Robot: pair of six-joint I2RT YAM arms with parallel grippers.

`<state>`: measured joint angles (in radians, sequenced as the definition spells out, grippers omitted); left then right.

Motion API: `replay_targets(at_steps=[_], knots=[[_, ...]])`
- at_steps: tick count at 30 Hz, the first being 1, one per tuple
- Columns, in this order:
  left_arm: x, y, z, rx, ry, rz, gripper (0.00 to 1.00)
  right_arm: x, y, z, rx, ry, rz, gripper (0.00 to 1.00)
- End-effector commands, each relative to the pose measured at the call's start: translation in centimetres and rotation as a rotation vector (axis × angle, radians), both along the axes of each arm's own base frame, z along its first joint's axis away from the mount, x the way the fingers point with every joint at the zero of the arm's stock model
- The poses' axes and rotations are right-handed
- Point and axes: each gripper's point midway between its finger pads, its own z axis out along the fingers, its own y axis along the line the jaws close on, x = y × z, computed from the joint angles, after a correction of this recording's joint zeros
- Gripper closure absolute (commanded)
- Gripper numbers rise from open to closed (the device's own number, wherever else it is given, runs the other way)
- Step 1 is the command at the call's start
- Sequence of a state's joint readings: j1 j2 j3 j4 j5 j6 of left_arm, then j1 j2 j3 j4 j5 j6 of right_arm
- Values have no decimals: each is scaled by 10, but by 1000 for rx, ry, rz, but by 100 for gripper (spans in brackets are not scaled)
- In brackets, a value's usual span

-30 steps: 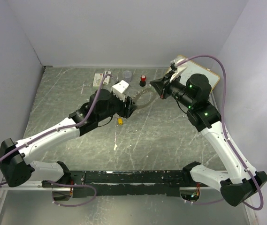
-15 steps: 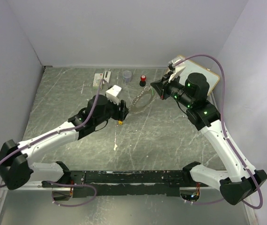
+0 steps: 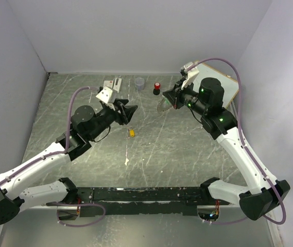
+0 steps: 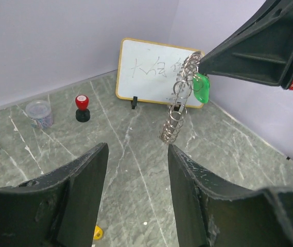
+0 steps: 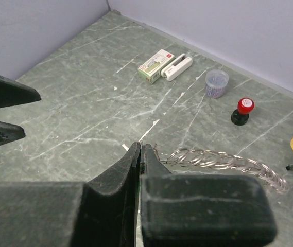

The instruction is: Put the keys on the keyring

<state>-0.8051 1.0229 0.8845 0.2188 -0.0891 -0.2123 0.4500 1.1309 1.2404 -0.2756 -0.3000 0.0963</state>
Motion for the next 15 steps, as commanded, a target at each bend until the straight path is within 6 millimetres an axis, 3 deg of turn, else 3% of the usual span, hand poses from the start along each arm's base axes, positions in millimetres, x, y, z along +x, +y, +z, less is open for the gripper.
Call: replay_targets(at_steps=[1,7,15], knots=[[0,-9,19,12,-84,-42,41,-1,3,23,49,-44,9,100],[7,-22,19,32,-147,-60,43,1,5,25,68,-29,7,100],[6,-47,34,32,-235,-108,43,-1,11,25,89,-14,39,100]])
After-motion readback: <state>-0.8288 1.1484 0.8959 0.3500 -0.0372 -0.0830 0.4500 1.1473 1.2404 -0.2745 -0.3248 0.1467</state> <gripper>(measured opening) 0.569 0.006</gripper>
